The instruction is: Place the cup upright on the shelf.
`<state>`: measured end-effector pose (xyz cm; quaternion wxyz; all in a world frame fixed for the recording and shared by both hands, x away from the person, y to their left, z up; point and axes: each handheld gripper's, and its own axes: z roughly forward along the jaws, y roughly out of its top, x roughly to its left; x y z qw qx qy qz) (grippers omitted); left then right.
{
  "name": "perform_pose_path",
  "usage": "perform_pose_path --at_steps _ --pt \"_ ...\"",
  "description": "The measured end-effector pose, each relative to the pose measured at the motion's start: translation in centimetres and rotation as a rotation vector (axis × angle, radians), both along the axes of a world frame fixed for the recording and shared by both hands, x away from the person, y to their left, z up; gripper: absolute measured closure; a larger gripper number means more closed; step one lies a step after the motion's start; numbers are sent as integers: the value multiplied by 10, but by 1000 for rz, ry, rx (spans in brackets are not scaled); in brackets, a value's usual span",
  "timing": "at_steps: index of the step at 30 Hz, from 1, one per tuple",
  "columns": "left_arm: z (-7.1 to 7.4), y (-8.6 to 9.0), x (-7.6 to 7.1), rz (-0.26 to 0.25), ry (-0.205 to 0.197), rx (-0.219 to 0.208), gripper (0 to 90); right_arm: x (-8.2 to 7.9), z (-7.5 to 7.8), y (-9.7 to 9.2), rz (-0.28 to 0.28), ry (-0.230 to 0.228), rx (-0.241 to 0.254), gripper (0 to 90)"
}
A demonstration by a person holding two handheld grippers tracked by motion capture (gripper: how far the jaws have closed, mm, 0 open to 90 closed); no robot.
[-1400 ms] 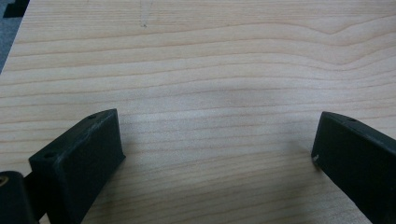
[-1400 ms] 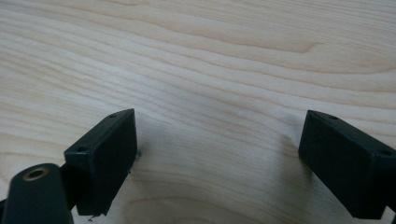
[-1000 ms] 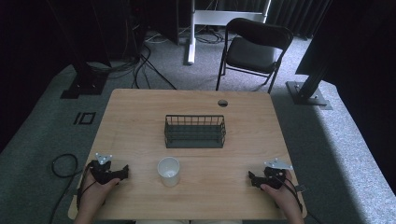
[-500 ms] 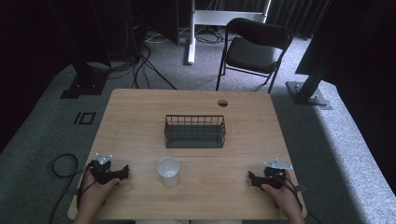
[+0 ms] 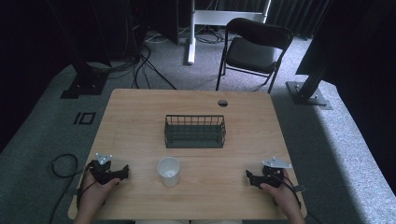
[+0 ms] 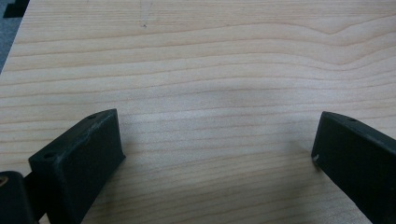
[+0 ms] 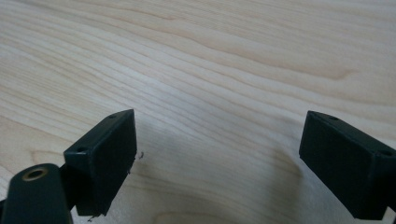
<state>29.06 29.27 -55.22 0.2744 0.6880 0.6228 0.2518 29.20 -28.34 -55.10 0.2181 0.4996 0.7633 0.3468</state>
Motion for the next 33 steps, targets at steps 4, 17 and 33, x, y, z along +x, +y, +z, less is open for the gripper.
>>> perform_pose_path --at_steps 4,17,33 --pt "0 0 0 0 0 0 21 2 2 4 18 -4 1 109" --pt "0 0 0 0 0 0 21 2 11 32 124 -27 5 109" --pt "0 0 0 0 0 0 21 2 13 67 232 -15 35 110"
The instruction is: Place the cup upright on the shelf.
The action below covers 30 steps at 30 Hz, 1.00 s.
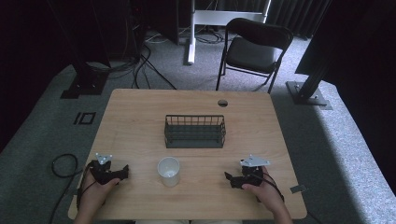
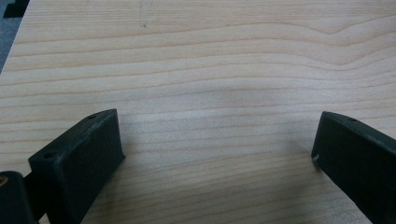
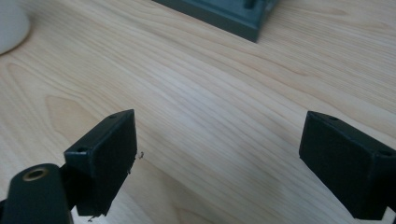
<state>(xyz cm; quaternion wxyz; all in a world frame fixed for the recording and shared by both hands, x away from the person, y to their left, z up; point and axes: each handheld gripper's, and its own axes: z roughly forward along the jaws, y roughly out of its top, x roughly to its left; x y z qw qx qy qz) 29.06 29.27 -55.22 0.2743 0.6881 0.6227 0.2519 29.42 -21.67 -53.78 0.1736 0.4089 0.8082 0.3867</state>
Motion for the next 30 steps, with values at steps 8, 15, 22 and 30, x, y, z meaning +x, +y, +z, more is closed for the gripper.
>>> perform_pose_path --at_steps 8,15,22,30 --pt "0 0 0 0 0 0 20 -3 2 22 73 -6 12 110" --pt "0 0 0 0 0 0 20 -5 4 41 124 -10 8 129" --pt "0 0 0 0 0 0 20 -9 6 57 200 -13 16 129" --pt "0 0 0 0 0 0 20 -14 9 72 265 -15 21 129"
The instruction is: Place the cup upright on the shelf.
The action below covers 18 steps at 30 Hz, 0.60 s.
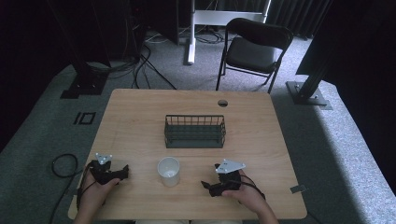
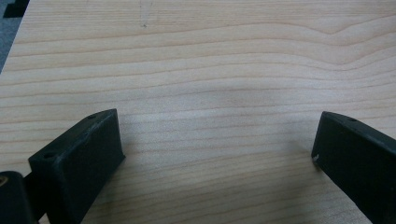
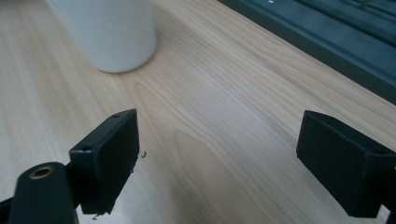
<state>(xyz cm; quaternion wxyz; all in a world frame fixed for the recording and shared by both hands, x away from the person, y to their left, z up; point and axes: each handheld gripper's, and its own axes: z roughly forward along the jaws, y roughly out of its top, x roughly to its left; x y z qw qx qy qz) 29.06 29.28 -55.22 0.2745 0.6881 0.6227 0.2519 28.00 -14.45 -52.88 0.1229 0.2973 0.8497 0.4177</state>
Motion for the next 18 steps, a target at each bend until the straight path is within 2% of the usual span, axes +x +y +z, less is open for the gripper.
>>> perform_pose_path --at_steps 2,3,4,5,8,9,14,18 --pt "0 0 0 0 0 0 20 -1 1 2 7 0 3 129" --pt "0 0 0 0 0 0 20 -4 4 10 46 5 19 129" --pt "0 0 0 0 0 0 20 -4 4 10 46 5 19 129" --pt "0 0 0 0 0 0 20 -6 6 15 71 0 30 129" --pt "0 0 0 0 0 0 20 -7 8 18 77 -2 31 129" --pt "0 0 0 0 0 0 20 -8 11 27 101 -9 35 129" --pt "0 0 0 0 0 0 20 -8 12 35 119 -9 40 129" --pt "0 0 0 0 0 0 20 -7 12 46 155 -25 43 129"
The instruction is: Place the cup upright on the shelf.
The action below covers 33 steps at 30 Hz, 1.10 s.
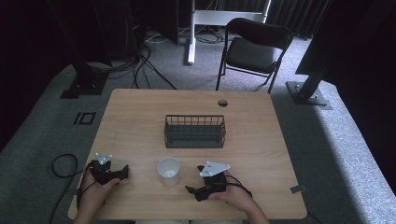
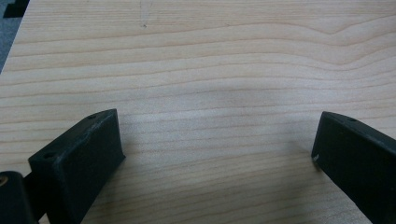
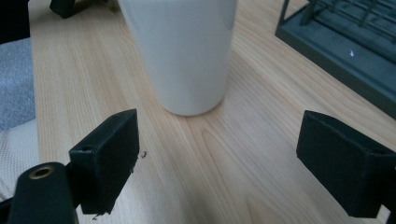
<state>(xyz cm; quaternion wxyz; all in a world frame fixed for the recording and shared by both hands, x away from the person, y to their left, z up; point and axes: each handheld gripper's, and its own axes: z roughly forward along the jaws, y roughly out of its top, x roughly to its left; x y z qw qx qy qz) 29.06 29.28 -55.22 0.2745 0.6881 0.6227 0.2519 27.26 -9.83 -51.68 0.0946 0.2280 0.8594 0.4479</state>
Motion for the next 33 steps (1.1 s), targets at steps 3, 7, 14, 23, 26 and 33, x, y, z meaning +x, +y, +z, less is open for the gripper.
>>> perform_pose_path --at_steps 3,7,14,23,26,33 --pt "0 0 0 0 0 0 20 0 0 6 9 1 9 129" --pt "0 0 0 0 0 0 20 1 -1 14 26 -5 9 129" --pt "0 0 0 0 0 0 20 1 -2 31 55 -6 11 129" --pt "0 0 0 0 0 0 21 6 -5 46 56 -1 33 124" --pt "0 0 0 0 0 0 20 8 -4 50 52 -1 44 124" --pt "0 0 0 0 0 0 20 11 -4 59 56 -6 65 124"
